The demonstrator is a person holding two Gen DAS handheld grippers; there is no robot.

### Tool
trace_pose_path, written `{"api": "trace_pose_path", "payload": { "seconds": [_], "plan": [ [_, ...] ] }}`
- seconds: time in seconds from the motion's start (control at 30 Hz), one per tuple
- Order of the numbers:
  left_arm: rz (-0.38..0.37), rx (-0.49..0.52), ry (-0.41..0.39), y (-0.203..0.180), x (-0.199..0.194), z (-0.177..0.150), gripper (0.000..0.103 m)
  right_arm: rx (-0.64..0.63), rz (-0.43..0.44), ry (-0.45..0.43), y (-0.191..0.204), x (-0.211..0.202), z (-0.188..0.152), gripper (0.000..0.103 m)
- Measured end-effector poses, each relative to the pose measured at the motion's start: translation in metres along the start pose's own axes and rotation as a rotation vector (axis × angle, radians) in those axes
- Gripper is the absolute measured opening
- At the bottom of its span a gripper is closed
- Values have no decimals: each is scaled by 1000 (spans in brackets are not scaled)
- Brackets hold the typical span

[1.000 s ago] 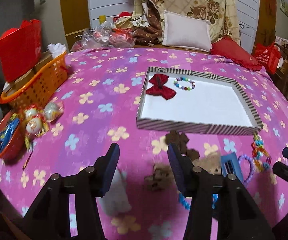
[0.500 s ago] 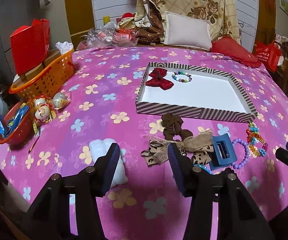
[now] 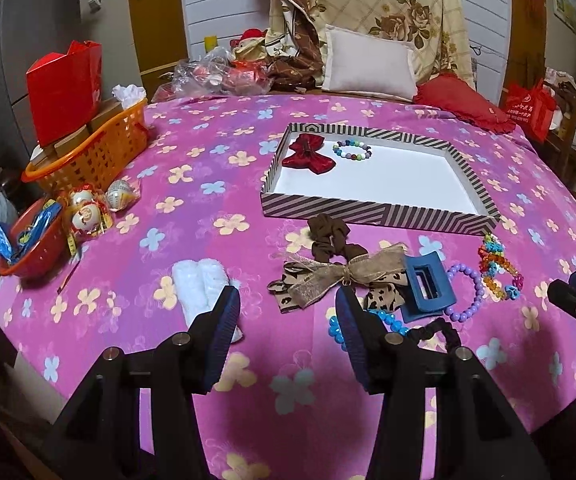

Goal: Organize jewelry
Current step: 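Move both grippers back from the tray toward the remaining jewelry, then grasp the white fluffy scrunchie with the left gripper while the right gripper grasps the blue claw clip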

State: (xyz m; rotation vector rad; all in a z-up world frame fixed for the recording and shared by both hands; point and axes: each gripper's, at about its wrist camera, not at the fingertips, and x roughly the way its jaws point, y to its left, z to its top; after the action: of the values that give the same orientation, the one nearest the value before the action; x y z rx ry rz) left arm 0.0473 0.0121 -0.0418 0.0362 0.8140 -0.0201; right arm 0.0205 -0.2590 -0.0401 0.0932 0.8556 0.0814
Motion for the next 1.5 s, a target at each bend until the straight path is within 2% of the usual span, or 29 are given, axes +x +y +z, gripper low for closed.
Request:
{"api": "trace_pose_path", "payload": {
  "seconds": [0.4, 0.57, 0.87, 1.0, 1.17, 1.5],
  "plan": [
    [-46, -18, 27, 0, 6, -4, 36, -26, -5, 29, -2, 7, -7, 73],
    [-48, -56, 51, 21, 12, -8, 36, -48, 25, 41, 5, 12, -9, 73],
    [-39, -170, 101, 77, 19, -13, 36, -81, 140, 140, 48, 60, 7, 72],
    [-49, -202, 116, 91, 23, -16, 36, -22, 199, 204, 63, 89, 14, 72],
    [-74, -245, 157, 102, 37, -16, 36, -71, 152, 228, 81, 109, 16, 72],
    [-89, -267, 201, 95, 73, -6, 36, -74, 132, 270, 83, 130, 15, 73]
  ]
}}
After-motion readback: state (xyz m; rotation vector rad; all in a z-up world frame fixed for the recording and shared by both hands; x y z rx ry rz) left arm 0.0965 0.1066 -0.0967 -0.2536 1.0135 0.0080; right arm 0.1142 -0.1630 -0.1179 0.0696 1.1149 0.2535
